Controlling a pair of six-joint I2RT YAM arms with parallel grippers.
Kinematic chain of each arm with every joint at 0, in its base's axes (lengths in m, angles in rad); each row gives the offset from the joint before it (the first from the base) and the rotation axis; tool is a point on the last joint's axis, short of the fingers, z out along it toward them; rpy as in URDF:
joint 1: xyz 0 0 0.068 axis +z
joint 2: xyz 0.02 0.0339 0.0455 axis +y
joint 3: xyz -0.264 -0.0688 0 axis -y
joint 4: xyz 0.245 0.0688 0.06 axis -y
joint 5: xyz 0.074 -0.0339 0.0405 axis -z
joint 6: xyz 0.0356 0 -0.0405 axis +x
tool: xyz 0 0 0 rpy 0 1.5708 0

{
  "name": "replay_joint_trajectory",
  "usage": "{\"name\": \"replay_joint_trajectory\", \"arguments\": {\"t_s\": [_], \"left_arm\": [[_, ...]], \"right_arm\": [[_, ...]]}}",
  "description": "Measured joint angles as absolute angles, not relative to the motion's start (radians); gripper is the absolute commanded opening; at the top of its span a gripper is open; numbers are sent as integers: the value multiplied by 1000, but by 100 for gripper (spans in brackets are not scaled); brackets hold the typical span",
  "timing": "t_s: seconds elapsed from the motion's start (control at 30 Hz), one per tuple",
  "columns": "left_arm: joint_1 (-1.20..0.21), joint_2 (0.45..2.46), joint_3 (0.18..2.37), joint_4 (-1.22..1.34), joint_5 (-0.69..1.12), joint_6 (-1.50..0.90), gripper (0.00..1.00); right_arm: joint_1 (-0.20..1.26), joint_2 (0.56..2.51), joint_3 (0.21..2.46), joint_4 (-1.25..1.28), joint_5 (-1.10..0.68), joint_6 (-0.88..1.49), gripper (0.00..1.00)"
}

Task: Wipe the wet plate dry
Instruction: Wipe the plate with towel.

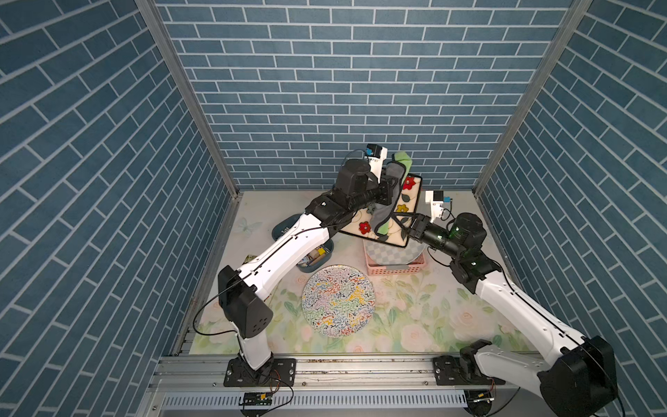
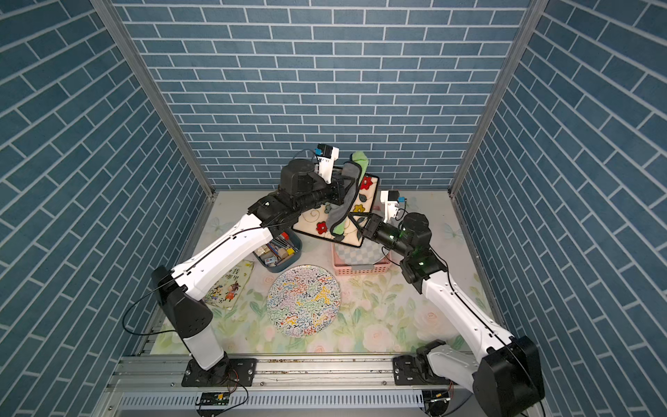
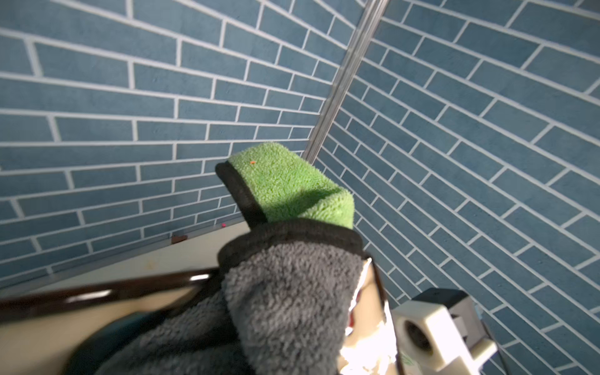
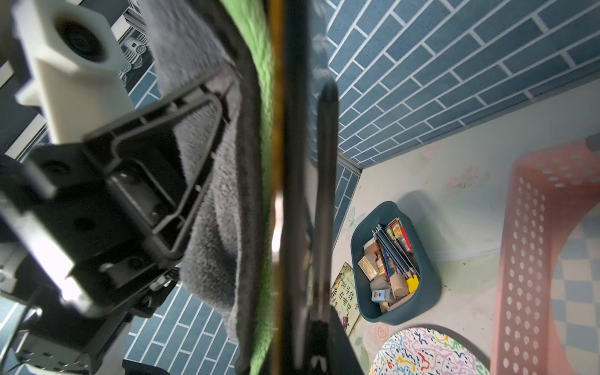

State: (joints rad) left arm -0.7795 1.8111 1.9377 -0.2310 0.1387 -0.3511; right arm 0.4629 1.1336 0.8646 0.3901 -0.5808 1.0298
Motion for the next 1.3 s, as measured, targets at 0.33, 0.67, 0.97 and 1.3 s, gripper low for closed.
{"name": "replay_joint_trajectory", "arguments": {"t_s": [0.33, 0.67, 0.97, 1.3], "left_arm": [[-733, 1730, 1777, -227, 65, -394, 0], [-701, 1678, 1729, -226, 46, -357, 0], [-623, 1662, 1675, -185, 116, -413, 0], [-382, 1509, 1202, 578, 606, -1166, 0]], "right_arm": [[422, 1120, 874, 273, -587, 1005, 0], [414, 1105, 873, 316, -562, 968, 0], [309, 1098, 872, 314, -583, 988, 0], [102, 1120, 861, 899, -602, 1362, 0]]}}
